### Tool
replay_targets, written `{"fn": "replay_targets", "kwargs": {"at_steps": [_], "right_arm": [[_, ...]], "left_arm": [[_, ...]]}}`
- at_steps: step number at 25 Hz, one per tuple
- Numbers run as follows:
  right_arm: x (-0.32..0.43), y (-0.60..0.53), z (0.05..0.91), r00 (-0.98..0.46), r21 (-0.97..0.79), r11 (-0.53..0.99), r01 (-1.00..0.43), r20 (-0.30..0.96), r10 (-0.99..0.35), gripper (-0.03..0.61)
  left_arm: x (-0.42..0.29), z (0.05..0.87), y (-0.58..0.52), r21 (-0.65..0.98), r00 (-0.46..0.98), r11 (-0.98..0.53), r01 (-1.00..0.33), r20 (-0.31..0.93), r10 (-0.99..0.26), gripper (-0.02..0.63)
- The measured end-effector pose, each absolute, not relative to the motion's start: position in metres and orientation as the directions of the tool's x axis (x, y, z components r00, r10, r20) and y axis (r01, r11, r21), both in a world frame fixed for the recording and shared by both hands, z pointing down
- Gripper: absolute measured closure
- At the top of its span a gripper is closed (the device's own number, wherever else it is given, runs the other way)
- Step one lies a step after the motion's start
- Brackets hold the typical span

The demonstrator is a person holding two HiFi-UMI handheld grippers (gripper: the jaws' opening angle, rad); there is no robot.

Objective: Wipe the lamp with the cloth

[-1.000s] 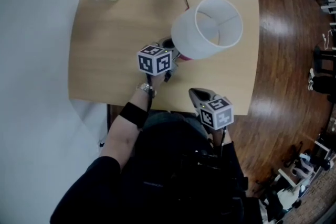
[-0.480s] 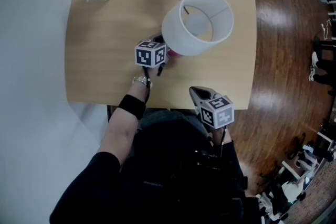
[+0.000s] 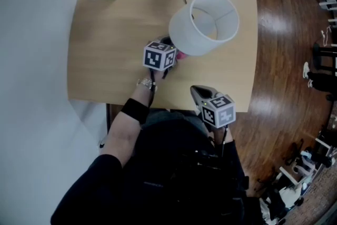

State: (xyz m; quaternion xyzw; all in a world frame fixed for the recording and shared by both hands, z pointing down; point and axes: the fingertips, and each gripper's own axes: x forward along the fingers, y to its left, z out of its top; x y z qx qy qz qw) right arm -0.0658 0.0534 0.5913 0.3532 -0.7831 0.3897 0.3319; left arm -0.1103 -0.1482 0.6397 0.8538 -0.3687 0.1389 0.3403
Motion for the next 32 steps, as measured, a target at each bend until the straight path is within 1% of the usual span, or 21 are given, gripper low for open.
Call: {"fn": "replay_targets", "kwargs": {"at_steps": [6,11,17,21,28,32], "right_arm": [[-0.072,0.048,0.586,-0.529,-0.362,0.465,-0.808,0.794,-0.300,0.574],[-0.076,0.045,0.582,-0.532,-0.361,0.469,-0.806,0.791,-0.304,0.574],[-0.075,0.043,0.581,-0.531,-0.366,0.459,-0.810,0.790,-0.307,0.574],[-0.071,0.044,0.584,-0.527,-0.372,0.442,-0.816,0.792,-0.308,0.574],[-0.065,0.048,0.590,-0.526,-0.387,0.413,-0.824,0.795,-0.303,0.574],[-0.061,0.049,0.593,-0.522,-0.389,0.400,-0.830,0.795,-0.310,0.574]], "left_arm": [[-0.104,0.594,-0.142,0.373,0.698,-0.594,-0.713,0.464,-0.546,0.515],[-0.106,0.572,-0.132,0.352,0.715,-0.629,-0.693,0.447,-0.538,0.514],[-0.104,0.554,-0.131,0.283,0.707,-0.661,-0.695,0.436,-0.557,0.514],[-0.100,0.573,-0.132,0.265,0.696,-0.665,-0.699,0.469,-0.545,0.514],[-0.105,0.651,-0.132,0.245,0.631,-0.644,-0.725,0.611,-0.478,0.514],[-0.113,0.670,-0.134,0.239,0.606,-0.625,-0.743,0.637,-0.477,0.514]]}}
